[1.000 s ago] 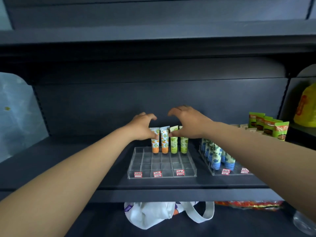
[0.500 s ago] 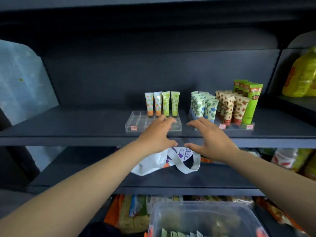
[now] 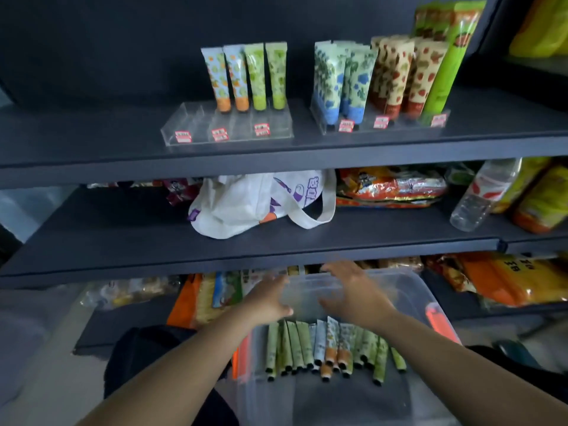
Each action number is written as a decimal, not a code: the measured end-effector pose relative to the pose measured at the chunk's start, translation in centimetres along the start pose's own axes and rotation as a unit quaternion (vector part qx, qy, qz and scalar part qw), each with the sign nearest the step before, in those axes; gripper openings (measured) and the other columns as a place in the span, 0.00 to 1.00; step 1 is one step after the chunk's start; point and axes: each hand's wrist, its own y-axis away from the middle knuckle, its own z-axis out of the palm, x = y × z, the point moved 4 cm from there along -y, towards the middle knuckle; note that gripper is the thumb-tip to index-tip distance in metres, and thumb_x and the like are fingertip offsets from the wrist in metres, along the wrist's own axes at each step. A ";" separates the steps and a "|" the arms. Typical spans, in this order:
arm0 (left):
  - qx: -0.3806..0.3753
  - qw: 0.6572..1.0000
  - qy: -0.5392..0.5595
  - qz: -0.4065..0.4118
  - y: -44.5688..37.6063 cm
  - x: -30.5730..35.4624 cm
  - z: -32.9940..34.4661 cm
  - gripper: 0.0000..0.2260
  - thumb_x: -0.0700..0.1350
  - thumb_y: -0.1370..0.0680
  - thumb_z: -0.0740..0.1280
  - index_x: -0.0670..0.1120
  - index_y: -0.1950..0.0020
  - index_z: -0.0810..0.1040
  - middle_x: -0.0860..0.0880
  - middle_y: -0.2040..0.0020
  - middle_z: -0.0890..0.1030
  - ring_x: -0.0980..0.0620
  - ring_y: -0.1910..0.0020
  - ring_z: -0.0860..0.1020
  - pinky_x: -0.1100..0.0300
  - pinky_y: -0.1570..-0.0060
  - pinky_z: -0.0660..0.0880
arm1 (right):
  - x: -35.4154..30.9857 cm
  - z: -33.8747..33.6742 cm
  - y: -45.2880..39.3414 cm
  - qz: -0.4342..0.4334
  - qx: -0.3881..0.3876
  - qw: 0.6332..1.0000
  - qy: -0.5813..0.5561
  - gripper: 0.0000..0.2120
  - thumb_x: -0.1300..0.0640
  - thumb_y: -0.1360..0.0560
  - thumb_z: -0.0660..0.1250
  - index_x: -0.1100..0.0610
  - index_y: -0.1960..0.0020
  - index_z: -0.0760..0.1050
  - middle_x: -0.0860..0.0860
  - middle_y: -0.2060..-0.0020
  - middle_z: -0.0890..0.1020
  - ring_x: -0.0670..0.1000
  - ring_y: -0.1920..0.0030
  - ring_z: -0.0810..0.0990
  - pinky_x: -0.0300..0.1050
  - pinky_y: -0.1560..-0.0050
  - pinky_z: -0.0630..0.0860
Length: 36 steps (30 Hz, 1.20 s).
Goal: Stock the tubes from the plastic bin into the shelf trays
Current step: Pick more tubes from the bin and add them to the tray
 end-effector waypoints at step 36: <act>-0.031 0.931 0.252 -0.262 -7.6 -8.9 18.4 0.08 0.41 0.25 0.67 0.38 0.52 0.83 0.42 0.57 0.83 0.46 0.58 0.79 0.61 0.62 0.69 | 9.0 21.7 -2.7 0.287 -0.251 0.892 -0.245 0.17 0.64 0.30 0.70 0.64 0.42 0.76 0.59 0.47 0.81 0.57 0.45 0.79 0.55 0.44 0.75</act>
